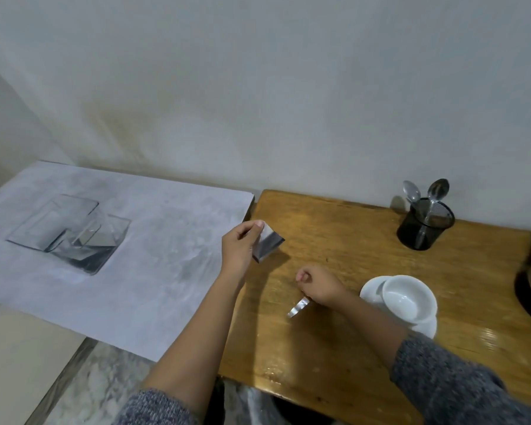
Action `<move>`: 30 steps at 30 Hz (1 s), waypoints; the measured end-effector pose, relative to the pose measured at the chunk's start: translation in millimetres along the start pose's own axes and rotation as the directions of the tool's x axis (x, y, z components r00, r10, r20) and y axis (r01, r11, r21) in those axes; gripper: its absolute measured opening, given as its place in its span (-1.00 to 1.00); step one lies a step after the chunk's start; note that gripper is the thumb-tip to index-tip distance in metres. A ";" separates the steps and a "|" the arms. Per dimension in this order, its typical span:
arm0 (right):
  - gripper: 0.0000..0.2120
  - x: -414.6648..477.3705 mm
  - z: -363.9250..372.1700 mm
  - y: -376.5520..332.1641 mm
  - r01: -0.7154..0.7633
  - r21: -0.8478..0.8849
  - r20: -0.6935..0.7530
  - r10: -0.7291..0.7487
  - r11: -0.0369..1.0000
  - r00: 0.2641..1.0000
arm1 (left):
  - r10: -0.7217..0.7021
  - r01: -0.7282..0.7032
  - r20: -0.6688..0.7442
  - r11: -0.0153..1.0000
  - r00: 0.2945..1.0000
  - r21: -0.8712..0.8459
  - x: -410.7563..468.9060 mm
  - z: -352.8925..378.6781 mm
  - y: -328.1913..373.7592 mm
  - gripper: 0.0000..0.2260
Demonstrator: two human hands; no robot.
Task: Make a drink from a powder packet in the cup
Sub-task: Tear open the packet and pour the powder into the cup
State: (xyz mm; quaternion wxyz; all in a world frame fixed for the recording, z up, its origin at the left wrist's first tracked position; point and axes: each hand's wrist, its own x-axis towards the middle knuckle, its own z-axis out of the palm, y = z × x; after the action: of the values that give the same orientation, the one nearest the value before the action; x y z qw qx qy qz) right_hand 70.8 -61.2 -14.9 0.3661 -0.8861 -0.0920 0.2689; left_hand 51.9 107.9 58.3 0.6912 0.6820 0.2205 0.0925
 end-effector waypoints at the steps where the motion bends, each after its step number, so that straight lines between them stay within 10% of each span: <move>1: -0.89 -4.5 -6.2 -5.0 0.028 0.137 -0.007 -0.028 0.990 1.000 | -0.005 0.005 0.013 1.000 1.000 -0.012 0.3 5.4 2.0 -0.81; 7: -0.67 -35.7 -44.6 -30.0 0.235 0.537 -0.149 -0.183 0.810 0.972 | 0.003 0.005 0.114 0.997 0.993 -0.071 -8.5 58.2 20.9 -0.84; 16: -0.89 -86.9 -108.0 17.2 0.277 0.703 -0.468 0.133 0.655 0.874 | 0.062 -0.045 0.317 0.997 0.947 -0.061 -41.0 159.8 33.1 -0.84; 23: -0.92 -113.9 -138.8 53.0 0.395 0.918 -0.369 0.439 0.034 0.819 | 0.062 -0.158 0.586 0.981 0.808 0.115 -67.0 196.2 18.8 -0.93; 30: -0.82 -125.2 -143.7 82.0 0.202 0.955 -0.286 0.500 0.217 0.817 | -0.057 -0.223 0.725 0.933 0.686 0.284 -71.8 218.7 18.7 -0.63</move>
State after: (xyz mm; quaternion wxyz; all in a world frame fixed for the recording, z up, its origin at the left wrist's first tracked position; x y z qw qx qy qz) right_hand 41.2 -251.0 63.6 0.8115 -0.5034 0.2941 0.0378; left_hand 85.8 -119.2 83.5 0.5840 0.7837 -0.0882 -0.1923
